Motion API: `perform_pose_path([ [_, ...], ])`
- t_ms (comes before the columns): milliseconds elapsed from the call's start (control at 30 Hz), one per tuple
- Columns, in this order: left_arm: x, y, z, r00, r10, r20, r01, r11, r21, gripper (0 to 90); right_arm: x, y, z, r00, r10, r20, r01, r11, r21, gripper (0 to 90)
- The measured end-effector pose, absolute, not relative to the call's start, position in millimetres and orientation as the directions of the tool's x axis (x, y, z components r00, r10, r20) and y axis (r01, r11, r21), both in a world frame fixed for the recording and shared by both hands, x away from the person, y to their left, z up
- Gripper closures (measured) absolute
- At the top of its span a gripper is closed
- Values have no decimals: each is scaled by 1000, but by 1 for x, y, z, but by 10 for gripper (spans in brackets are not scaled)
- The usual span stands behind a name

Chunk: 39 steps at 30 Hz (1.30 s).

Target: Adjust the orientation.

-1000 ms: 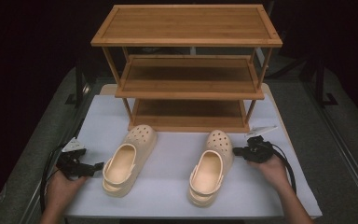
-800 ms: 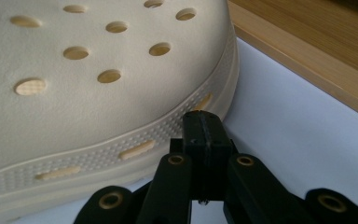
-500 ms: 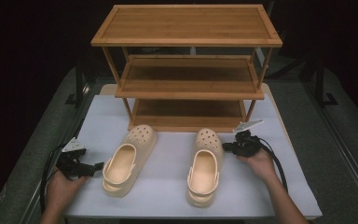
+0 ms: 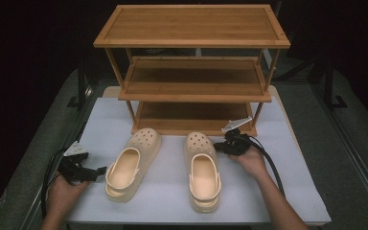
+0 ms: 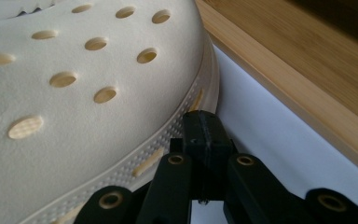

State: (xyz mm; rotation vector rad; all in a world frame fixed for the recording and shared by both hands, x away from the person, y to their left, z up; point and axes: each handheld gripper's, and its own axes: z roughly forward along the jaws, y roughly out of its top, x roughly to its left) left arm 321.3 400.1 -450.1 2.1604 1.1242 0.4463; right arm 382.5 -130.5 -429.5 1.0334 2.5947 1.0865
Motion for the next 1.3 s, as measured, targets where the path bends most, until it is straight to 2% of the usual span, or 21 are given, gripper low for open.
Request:
perform_pose_path([
  [800, 321, 400, -450, 573, 819, 0, 597, -418, 685, 0, 400, -82, -429, -796, 593, 121, 502, 535, 679, 896],
  [1100, 321, 400, -450, 574, 819, 1, 596, -418, 685, 0, 391, -102, -423, -780, 612, 129, 515, 511, 688, 852],
  [1300, 321, 400, -450, 573, 819, 1, 596, -418, 685, 0, 376, -129, -414, -751, 649, 125, 528, 475, 704, 761],
])
